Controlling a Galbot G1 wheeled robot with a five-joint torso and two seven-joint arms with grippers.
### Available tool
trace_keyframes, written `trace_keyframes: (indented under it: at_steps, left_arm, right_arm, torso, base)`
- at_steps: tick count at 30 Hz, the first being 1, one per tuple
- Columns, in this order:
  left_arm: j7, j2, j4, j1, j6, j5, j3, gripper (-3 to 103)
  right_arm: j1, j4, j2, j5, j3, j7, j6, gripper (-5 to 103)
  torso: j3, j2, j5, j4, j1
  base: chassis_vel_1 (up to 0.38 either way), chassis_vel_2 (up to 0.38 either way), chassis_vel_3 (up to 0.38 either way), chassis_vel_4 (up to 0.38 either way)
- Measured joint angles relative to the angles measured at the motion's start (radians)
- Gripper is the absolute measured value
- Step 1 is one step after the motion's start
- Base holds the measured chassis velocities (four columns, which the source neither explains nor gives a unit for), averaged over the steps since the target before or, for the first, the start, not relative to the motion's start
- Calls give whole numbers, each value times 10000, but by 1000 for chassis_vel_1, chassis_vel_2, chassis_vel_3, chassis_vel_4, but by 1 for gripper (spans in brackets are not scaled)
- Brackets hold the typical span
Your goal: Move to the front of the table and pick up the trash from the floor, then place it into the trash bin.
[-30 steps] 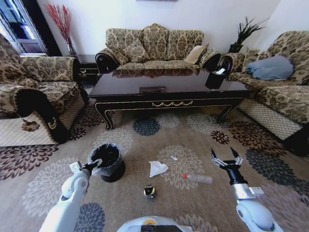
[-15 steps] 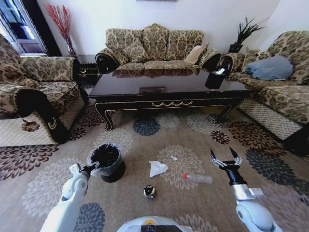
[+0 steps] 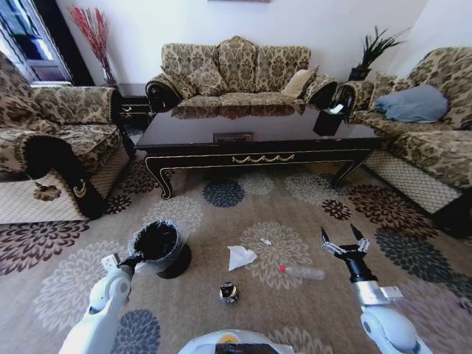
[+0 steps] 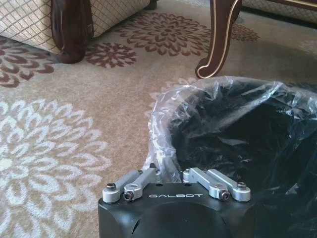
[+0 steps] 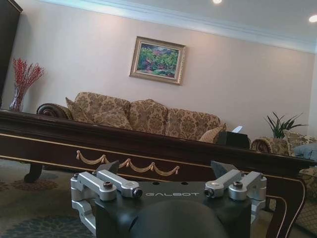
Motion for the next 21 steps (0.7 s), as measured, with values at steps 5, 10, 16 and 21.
trace_keyframes:
  at_steps: [5,10,16,21]
  left_arm:
    - [-5,35,-287,214,27,-16,-127,4]
    - [-83,149,-684,337,28,-26,-259,4]
    - [-91,391,-1410,551,3,-272,-456,4]
    - [-197,521,-2141,894,-4,-525,-800,4]
  right_arm:
    - [83,-125,-25,-214,-96,359,-96,100]
    - [171,-250,-18,-192,-195,786,-381,100]
    - [291,-494,45,-174,-246,855,-464,100]
    - [545,-906,-144,-153,-467,699,-795,100]
  torso:
    - [1,-1,-4,-2,0]
    - [2,-1,1,6,0]
    - [0,0,2,-5,0]
    - [1,-1,3,5,0]
  base:
    - [0,0,0,0]
    - [0,0,0,0]
    - [0,0,0,0]
    - [0,0,0,0]
